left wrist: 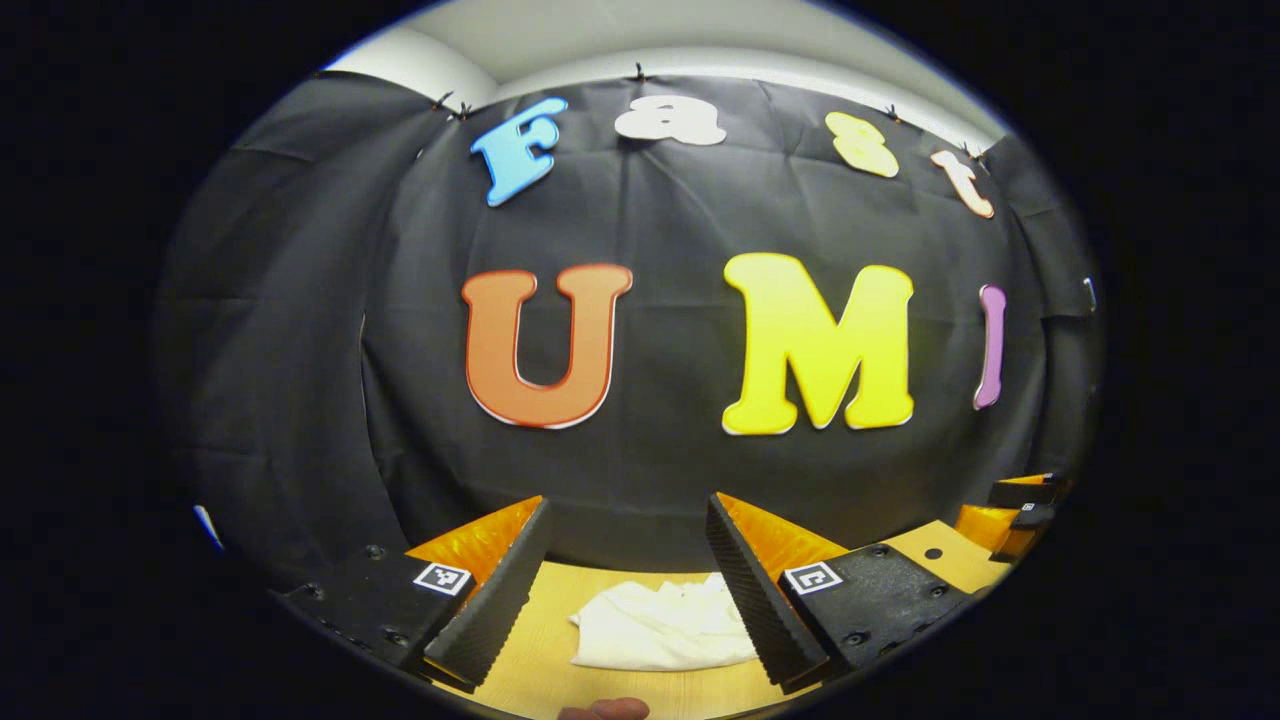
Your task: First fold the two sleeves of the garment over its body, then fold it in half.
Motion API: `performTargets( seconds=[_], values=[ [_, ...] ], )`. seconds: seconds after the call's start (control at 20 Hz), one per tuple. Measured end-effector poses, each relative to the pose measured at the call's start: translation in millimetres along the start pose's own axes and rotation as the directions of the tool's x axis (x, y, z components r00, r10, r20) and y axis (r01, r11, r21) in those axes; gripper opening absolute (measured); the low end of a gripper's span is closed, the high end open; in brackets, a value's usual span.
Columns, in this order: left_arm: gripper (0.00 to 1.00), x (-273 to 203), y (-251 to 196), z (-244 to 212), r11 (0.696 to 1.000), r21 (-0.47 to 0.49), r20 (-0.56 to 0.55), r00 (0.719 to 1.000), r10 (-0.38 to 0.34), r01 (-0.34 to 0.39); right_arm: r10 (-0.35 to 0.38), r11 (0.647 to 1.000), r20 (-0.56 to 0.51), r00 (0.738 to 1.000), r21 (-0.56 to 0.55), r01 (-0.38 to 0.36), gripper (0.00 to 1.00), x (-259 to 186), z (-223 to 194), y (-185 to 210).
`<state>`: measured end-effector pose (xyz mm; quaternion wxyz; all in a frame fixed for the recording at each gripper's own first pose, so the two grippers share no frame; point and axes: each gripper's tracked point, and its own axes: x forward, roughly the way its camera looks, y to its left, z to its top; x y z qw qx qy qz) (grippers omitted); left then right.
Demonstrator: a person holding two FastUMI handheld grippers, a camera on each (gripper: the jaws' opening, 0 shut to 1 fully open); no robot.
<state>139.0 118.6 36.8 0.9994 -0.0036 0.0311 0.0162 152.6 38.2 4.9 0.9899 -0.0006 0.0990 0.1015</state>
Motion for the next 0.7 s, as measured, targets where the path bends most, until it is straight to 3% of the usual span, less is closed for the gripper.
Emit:
performTargets(
  seconds=[0.05,0.15,0.2,0.3,0.35,0.4,0.45,0.6,0.65,0.7],
  values=[
    [0.88,-14.8,-7.4,9.9,1.0,-0.004,0.019,1.0,-0.009,0.009,0.004,1.0,0.037,0.999,0.002,-0.005,0.85,-19.2,13.1,5.0],
    [0.89,-46.9,-15.9,23.3,1.0,0.003,0.051,0.999,-0.011,0.011,0.01,1.0,0.095,0.995,0.002,-0.01,0.84,-53.6,32.8,10.5],
    [0.98,-62.7,-19.1,26.3,1.0,0.02,0.067,0.998,-0.01,0.009,0.007,1.0,0.112,0.994,-0.004,-0.007,0.84,-69.1,37.7,14.9],
    [0.97,-92.8,-32.0,25.2,0.999,0.044,0.083,0.996,-0.026,0.022,0.013,1.0,0.129,0.992,0.017,-0.015,0.86,-90.2,37.5,24.4],
    [0.88,-103.2,-40.5,24.1,0.999,0.038,0.085,0.996,-0.043,0.04,0.016,1.0,0.14,0.99,0.018,-0.019,0.86,-97.3,36.1,30.7],
    [0.88,-114.6,-48.0,20.2,0.998,0.028,0.082,0.995,-0.057,0.055,0.009,1.0,0.146,0.989,0.02,-0.012,0.86,-103.3,33.3,31.8],
    [0.97,-121.4,-55.8,17.5,0.997,0.025,0.076,0.995,-0.07,0.068,0.006,0.999,0.15,0.989,0.034,-0.011,0.86,-107.3,32.0,34.6],
    [0.98,-126.5,-64.7,5.0,0.995,0.046,0.047,0.995,-0.09,0.088,0.027,0.998,0.12,0.992,0.06,-0.035,0.84,-111.2,17.9,47.4],
    [0.89,-125.4,-65.4,4.2,0.995,0.051,0.042,0.995,-0.092,0.09,0.035,0.997,0.11,0.993,0.067,-0.042,0.86,-112.6,16.3,51.8],
    [0.98,-126.1,-65.6,3.9,0.995,0.054,0.036,0.995,-0.091,0.089,0.039,0.996,0.103,0.994,0.07,-0.046,0.84,-113.7,14.5,53.1]
  ],
)
